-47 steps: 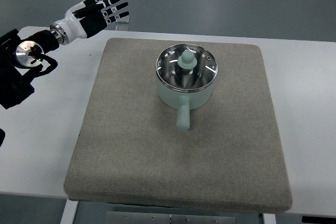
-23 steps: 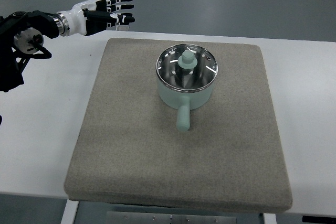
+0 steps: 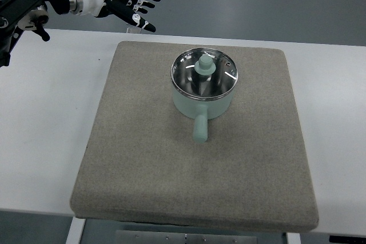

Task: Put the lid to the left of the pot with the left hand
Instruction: 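Reach the left hand over the pot and lower fingers beside the lid knob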

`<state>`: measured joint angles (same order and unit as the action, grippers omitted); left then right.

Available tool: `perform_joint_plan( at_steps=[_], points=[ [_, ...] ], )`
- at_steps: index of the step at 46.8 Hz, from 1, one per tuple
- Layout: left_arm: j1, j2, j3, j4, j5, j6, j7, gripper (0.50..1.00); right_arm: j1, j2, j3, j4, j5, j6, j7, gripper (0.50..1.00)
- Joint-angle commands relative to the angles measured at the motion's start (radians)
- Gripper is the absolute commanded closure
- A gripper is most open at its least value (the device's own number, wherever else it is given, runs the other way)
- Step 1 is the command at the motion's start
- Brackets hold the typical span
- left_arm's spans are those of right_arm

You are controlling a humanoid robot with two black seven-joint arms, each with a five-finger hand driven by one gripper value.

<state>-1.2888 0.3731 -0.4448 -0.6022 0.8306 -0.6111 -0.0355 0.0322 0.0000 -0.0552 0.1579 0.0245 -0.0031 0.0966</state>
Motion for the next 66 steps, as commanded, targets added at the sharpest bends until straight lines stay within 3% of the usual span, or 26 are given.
perform_joint_plan(
  at_steps=[1, 14, 32, 66],
  points=[
    [-0.030, 0.000, 0.037, -0.034, 0.045, 0.000, 0.000, 0.504, 0.000, 0.000, 0.000, 0.000, 0.000, 0.000, 0.000, 0.576],
    [-0.122, -0.002, 0.106, -0.180, 0.162, 0.000, 0.000, 0.506, 0.000, 0.000, 0.000, 0.000, 0.000, 0.000, 0.000, 0.576],
    [-0.142, -0.069, 0.107, -0.280, 0.536, 0.000, -0.012, 0.506, 0.000, 0.000, 0.000, 0.000, 0.000, 0.000, 0.000, 0.576],
    [-0.149, -0.175, 0.183, -0.288, 0.653, 0.000, -0.012, 0.519, 0.000, 0.000, 0.000, 0.000, 0.000, 0.000, 0.000, 0.576]
  ],
)
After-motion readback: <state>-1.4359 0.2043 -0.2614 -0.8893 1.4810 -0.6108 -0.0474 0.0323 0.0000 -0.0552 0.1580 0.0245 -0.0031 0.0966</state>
